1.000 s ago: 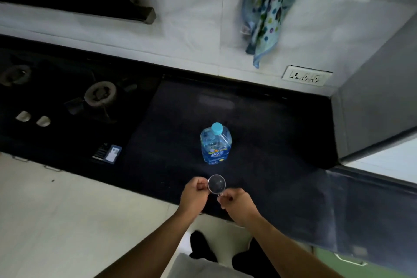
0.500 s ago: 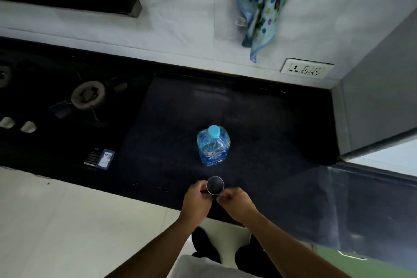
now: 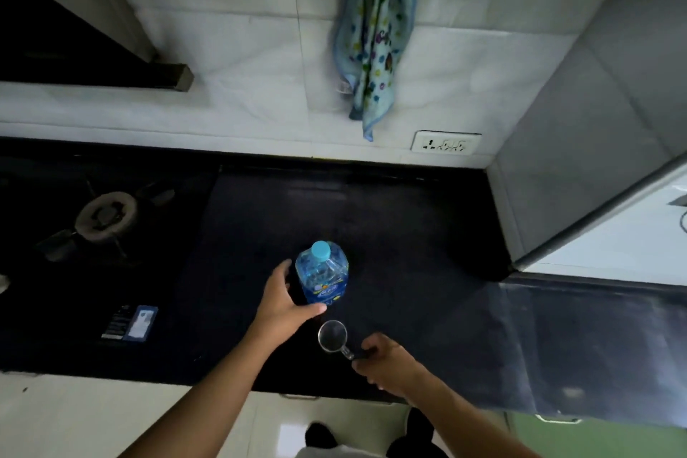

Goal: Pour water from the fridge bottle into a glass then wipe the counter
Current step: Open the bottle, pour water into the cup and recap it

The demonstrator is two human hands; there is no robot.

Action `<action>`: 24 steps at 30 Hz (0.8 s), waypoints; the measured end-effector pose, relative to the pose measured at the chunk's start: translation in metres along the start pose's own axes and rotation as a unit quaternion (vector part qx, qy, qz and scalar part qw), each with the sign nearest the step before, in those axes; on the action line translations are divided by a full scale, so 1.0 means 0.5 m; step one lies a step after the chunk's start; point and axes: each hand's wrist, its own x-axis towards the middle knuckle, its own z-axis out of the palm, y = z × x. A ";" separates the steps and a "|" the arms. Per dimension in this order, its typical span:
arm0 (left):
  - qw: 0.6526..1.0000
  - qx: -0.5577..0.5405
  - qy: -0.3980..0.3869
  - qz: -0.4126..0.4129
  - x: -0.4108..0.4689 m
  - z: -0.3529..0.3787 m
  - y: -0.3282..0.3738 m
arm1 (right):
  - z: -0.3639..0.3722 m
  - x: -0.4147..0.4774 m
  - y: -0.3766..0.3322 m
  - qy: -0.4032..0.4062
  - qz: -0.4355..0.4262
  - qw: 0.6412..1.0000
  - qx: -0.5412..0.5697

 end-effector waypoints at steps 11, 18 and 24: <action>0.998 0.015 0.030 0.055 0.034 0.040 0.025 | -0.053 -0.122 -0.039 0.065 -0.045 0.997 -0.015; 0.981 0.006 0.063 0.186 -0.031 0.001 0.137 | -0.116 -0.201 -0.195 0.194 -0.239 0.948 0.083; 0.957 0.052 0.046 0.282 -0.123 -0.062 0.229 | -0.165 -0.277 -0.355 0.352 -0.384 0.848 -0.100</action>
